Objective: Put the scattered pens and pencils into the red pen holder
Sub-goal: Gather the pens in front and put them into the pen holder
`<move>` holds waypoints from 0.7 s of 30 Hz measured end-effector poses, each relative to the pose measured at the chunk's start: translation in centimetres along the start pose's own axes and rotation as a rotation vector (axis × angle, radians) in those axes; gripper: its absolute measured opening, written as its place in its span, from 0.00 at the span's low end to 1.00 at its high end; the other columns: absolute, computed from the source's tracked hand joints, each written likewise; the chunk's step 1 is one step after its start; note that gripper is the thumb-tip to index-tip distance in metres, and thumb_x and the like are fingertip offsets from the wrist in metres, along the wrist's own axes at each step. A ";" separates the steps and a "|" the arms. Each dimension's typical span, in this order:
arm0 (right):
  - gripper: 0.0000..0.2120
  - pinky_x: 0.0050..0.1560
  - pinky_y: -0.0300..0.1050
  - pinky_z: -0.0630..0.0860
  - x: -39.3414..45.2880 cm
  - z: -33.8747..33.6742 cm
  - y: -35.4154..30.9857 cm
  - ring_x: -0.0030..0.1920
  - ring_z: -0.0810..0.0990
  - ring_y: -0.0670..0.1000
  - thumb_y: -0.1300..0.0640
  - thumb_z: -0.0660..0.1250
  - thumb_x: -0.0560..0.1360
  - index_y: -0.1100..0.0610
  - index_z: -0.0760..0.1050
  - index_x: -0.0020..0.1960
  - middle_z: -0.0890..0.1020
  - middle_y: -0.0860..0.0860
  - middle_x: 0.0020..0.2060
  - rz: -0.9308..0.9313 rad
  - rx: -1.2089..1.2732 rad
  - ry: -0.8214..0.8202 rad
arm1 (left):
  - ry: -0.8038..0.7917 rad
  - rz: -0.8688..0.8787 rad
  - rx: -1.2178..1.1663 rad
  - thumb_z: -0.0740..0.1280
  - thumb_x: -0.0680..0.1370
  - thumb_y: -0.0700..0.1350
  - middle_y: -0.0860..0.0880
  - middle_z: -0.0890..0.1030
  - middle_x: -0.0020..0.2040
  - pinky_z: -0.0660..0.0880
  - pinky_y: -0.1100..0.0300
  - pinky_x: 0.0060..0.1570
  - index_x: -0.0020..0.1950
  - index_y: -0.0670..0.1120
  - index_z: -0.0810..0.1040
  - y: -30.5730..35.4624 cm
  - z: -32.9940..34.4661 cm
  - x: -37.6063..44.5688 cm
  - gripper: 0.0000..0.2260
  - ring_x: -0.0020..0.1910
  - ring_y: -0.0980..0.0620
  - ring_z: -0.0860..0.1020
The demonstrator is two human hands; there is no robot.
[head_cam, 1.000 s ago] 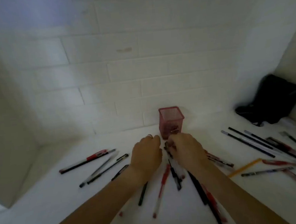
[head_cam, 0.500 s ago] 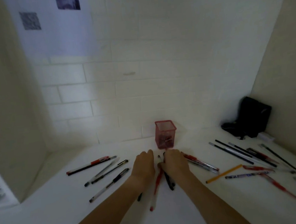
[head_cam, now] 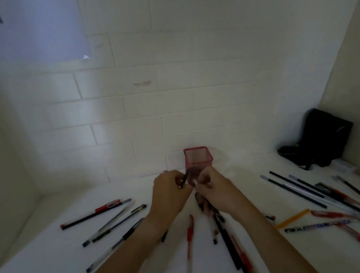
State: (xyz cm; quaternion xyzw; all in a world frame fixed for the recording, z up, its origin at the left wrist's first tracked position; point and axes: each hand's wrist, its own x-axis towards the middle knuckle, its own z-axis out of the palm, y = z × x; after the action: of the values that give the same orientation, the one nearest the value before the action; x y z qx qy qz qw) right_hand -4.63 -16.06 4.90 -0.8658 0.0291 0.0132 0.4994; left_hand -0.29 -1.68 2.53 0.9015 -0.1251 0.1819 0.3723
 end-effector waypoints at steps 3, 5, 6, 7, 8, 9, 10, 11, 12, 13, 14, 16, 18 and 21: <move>0.07 0.26 0.41 0.74 1.0 -0.9 -0.4 0.28 0.80 0.55 0.58 0.60 0.82 0.58 0.76 0.53 0.84 0.58 0.37 0.044 0.192 -0.128 | 0.061 0.009 -0.059 0.72 0.69 0.41 0.47 0.82 0.37 0.74 0.57 0.39 0.43 0.42 0.83 1.4 0.4 0.7 0.04 0.37 0.52 0.76; 0.11 0.30 0.44 0.78 1.5 -1.4 -0.7 0.30 0.82 0.56 0.60 0.60 0.81 0.61 0.80 0.54 0.86 0.59 0.40 0.146 0.343 -0.197 | 0.103 -0.010 -0.120 0.71 0.69 0.40 0.50 0.79 0.37 0.70 0.65 0.36 0.43 0.46 0.81 1.7 0.8 0.9 0.04 0.37 0.58 0.75; 0.11 0.32 0.44 0.79 1.6 -1.7 -0.8 0.32 0.83 0.56 0.62 0.60 0.80 0.62 0.81 0.54 0.86 0.59 0.41 0.190 0.403 -0.224 | 0.120 -0.020 -0.160 0.70 0.70 0.39 0.52 0.79 0.37 0.68 0.69 0.36 0.44 0.47 0.80 1.9 0.8 1.0 0.05 0.37 0.60 0.75; 0.12 0.33 0.44 0.79 1.7 -1.9 -0.6 0.33 0.84 0.56 0.64 0.60 0.79 0.62 0.80 0.55 0.87 0.58 0.43 0.218 0.432 -0.253 | 0.131 -0.021 -0.201 0.69 0.71 0.38 0.53 0.79 0.38 0.69 0.71 0.36 0.45 0.48 0.80 2.0 0.8 1.1 0.06 0.37 0.61 0.75; 0.12 0.33 0.43 0.79 1.7 -2.1 -0.3 0.34 0.84 0.55 0.65 0.60 0.78 0.62 0.80 0.57 0.87 0.58 0.45 0.226 0.434 -0.285 | 0.135 -0.015 -0.235 0.69 0.72 0.38 0.53 0.79 0.38 0.70 0.73 0.37 0.46 0.48 0.80 2.1 0.7 1.1 0.07 0.37 0.61 0.76; 0.12 0.34 0.42 0.78 1.7 -2.2 0.0 0.34 0.84 0.54 0.64 0.62 0.77 0.61 0.80 0.58 0.88 0.57 0.46 0.211 0.411 -0.319 | 0.135 -0.005 -0.264 0.69 0.73 0.37 0.54 0.80 0.39 0.71 0.73 0.37 0.46 0.48 0.80 2.2 0.5 1.2 0.07 0.36 0.60 0.77; 0.11 0.34 0.41 0.77 1.7 -2.2 0.3 0.35 0.84 0.53 0.63 0.65 0.77 0.61 0.80 0.58 0.88 0.55 0.47 0.188 0.380 -0.344 | 0.136 0.000 -0.294 0.69 0.74 0.37 0.54 0.81 0.39 0.72 0.73 0.36 0.46 0.49 0.80 2.4 0.4 1.3 0.06 0.37 0.58 0.78; 0.11 0.34 0.40 0.76 1.7 -2.2 0.5 0.34 0.84 0.52 0.61 0.67 0.76 0.61 0.81 0.57 0.88 0.55 0.47 0.161 0.350 -0.352 | 0.140 0.001 -0.331 0.69 0.74 0.38 0.54 0.82 0.39 0.73 0.73 0.36 0.46 0.49 0.80 2.5 0.2 1.4 0.06 0.38 0.57 0.79; 0.10 0.32 0.39 0.75 1.7 -2.1 0.6 0.33 0.83 0.52 0.59 0.69 0.77 0.61 0.81 0.56 0.88 0.54 0.47 0.133 0.328 -0.338 | 0.146 -0.001 -0.369 0.69 0.75 0.38 0.55 0.82 0.39 0.74 0.73 0.36 0.46 0.49 0.79 2.7 0.0 1.6 0.06 0.38 0.56 0.80; 0.09 0.29 0.38 0.74 1.7 -2.0 0.7 0.31 0.83 0.52 0.58 0.69 0.77 0.62 0.81 0.55 0.88 0.54 0.45 0.100 0.314 -0.306 | 0.151 -0.003 -0.398 0.69 0.75 0.38 0.55 0.83 0.39 0.73 0.74 0.35 0.46 0.49 0.79 2.9 -0.1 1.8 0.06 0.39 0.57 0.80; 0.09 0.26 0.37 0.73 1.8 -1.9 0.7 0.29 0.81 0.52 0.57 0.69 0.78 0.63 0.82 0.53 0.87 0.54 0.43 0.064 0.305 -0.264 | 0.155 -0.006 -0.415 0.69 0.76 0.37 0.55 0.83 0.39 0.73 0.75 0.35 0.45 0.49 0.78 3.0 -0.3 2.0 0.06 0.39 0.57 0.81; 0.09 0.25 0.38 0.71 2.0 -1.6 0.7 0.27 0.79 0.53 0.55 0.69 0.78 0.61 0.82 0.48 0.85 0.52 0.35 -0.011 0.256 -0.180 | 0.148 -0.007 -0.420 0.68 0.76 0.36 0.56 0.83 0.39 0.73 0.76 0.35 0.46 0.48 0.78 3.3 -0.6 2.3 0.06 0.40 0.59 0.81; 0.10 0.27 0.38 0.70 2.1 -1.6 0.6 0.26 0.77 0.52 0.53 0.69 0.78 0.58 0.82 0.42 0.81 0.49 0.29 -0.097 0.152 -0.119 | 0.113 0.021 -0.423 0.67 0.77 0.36 0.56 0.83 0.41 0.74 0.76 0.37 0.48 0.47 0.78 3.7 -1.1 2.8 0.06 0.41 0.61 0.81; 0.10 0.30 0.36 0.70 2.0 -2.3 -0.2 0.26 0.76 0.47 0.53 0.66 0.79 0.55 0.81 0.43 0.80 0.49 0.28 -0.194 0.040 -0.036 | 0.018 0.104 -0.400 0.66 0.79 0.38 0.57 0.84 0.45 0.73 0.77 0.40 0.51 0.46 0.78 4.8 -2.5 3.9 0.05 0.44 0.67 0.81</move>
State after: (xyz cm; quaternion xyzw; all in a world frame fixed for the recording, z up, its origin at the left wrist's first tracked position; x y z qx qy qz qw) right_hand -2.63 -18.00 6.10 -0.8540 -0.0634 -0.0201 0.5160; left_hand 0.90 -3.59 8.79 0.8004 -0.2017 0.1803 0.5350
